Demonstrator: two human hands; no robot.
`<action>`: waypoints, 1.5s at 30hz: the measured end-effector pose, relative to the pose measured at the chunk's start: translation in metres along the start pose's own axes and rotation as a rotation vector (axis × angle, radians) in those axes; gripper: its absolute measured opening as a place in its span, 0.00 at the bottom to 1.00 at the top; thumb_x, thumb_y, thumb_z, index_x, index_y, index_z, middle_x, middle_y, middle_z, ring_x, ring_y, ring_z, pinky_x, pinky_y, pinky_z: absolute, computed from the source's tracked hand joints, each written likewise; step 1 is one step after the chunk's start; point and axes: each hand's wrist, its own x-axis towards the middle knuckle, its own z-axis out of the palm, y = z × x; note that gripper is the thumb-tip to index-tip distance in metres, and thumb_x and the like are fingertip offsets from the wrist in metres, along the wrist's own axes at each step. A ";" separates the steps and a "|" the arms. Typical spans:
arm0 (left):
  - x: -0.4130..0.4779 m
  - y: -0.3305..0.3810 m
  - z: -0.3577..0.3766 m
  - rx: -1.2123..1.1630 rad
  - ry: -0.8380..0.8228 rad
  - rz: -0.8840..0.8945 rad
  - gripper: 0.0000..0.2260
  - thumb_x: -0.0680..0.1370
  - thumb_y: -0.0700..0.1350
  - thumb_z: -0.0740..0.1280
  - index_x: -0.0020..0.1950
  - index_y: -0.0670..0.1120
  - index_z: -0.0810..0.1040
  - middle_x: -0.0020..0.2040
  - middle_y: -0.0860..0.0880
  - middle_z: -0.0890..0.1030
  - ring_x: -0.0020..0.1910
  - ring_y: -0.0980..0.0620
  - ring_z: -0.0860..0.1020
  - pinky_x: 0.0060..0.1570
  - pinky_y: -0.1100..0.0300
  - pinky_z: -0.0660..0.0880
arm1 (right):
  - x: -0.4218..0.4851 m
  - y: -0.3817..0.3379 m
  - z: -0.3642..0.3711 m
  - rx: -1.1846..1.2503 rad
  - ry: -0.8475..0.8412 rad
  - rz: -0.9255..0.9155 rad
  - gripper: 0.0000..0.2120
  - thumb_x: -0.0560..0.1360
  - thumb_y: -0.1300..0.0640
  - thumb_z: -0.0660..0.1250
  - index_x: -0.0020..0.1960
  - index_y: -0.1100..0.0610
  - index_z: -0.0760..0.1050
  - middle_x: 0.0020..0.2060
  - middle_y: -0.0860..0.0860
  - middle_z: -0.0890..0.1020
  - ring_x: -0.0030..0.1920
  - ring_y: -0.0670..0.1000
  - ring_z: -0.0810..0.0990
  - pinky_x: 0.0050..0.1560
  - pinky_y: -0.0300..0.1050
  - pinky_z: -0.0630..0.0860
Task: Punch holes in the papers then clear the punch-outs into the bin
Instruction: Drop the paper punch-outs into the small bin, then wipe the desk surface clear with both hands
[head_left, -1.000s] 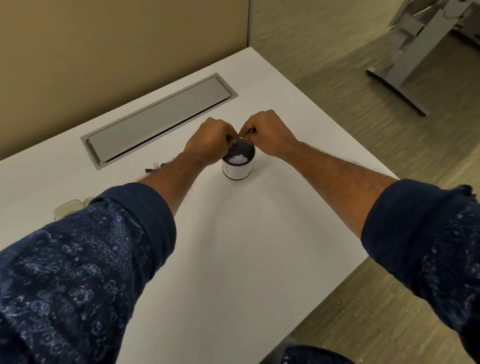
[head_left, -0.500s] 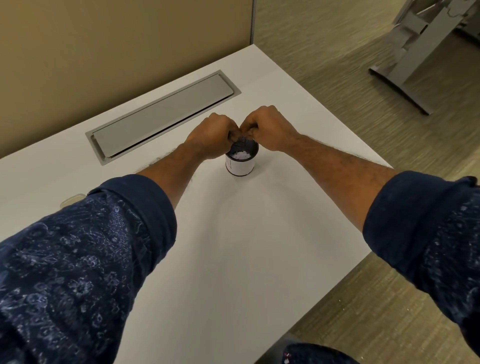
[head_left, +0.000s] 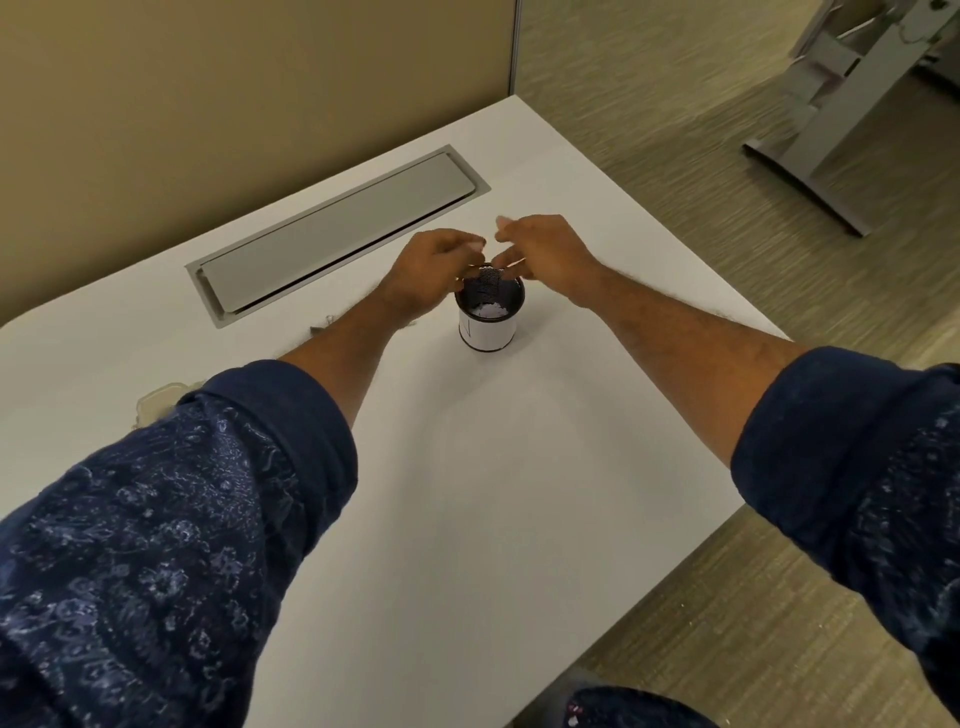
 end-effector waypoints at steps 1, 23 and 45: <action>-0.001 0.001 -0.001 -0.137 -0.006 -0.062 0.14 0.81 0.49 0.62 0.63 0.44 0.79 0.56 0.45 0.83 0.55 0.48 0.82 0.57 0.53 0.78 | -0.002 -0.001 -0.001 0.094 -0.025 0.080 0.23 0.80 0.42 0.57 0.57 0.59 0.78 0.44 0.55 0.85 0.42 0.51 0.85 0.46 0.46 0.79; -0.119 -0.076 -0.033 -0.180 0.106 -0.193 0.28 0.74 0.68 0.57 0.63 0.50 0.78 0.62 0.49 0.79 0.61 0.53 0.76 0.62 0.52 0.69 | -0.087 0.044 0.069 -0.056 0.092 -0.183 0.07 0.79 0.51 0.63 0.50 0.52 0.78 0.44 0.46 0.81 0.42 0.32 0.77 0.43 0.23 0.68; -0.355 -0.236 -0.091 0.552 0.295 -0.251 0.32 0.78 0.68 0.54 0.77 0.50 0.63 0.78 0.49 0.63 0.77 0.51 0.59 0.74 0.50 0.57 | -0.185 0.082 0.212 -0.518 -0.324 -0.359 0.24 0.79 0.50 0.64 0.73 0.56 0.66 0.72 0.51 0.68 0.74 0.50 0.63 0.73 0.41 0.57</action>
